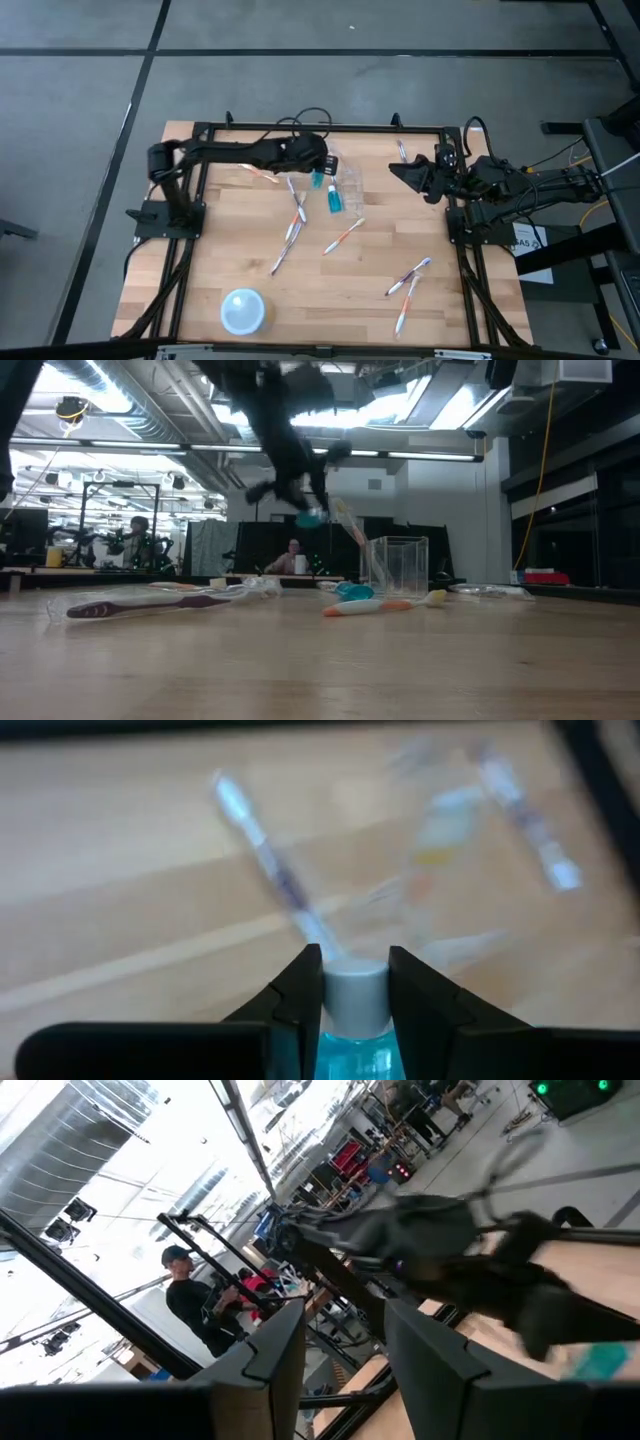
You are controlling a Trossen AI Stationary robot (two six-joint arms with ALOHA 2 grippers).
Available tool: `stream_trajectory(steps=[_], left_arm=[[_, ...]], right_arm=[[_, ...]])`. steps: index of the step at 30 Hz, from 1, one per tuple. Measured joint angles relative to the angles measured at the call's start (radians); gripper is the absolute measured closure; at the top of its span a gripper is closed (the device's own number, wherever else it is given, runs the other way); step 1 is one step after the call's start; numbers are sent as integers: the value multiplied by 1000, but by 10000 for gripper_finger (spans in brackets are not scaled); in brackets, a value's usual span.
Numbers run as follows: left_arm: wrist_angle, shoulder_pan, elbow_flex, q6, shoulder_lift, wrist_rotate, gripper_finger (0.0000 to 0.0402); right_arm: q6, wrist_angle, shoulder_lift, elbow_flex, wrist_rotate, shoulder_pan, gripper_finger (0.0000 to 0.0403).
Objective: Pick & Place toothbrushing station
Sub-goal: Put the blue mouthwash bottle into the transparent organizer
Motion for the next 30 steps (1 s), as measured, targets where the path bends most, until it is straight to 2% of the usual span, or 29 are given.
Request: stream_trajectory(steps=[4,6,7,10,13,20,22,30], left_arm=[[71,-79,-4,114,-92,-153,318],[225,-131,-34,225,-132,-217,318],[326,-151,-60,278,-149,-213,318],[634,-199,-146,396,-162,-154,318],[793,-212,-211,426,-145,-108,318],[1002,-222,-231,529,-19,125,318],[1047,-218,-220,561,28,161,318],[1158,-180,-223,669,138,147,318]], right_arm=[[-31,3,0,0,0,0,261],[-47,11,0,0,0,0,261],[-57,11,0,0,0,0,261],[-66,19,0,0,0,0,261],[-66,22,0,0,-1,3,261],[-63,26,0,0,-8,30,261],[-61,26,0,0,-8,40,261],[-37,34,0,0,36,87,261]])
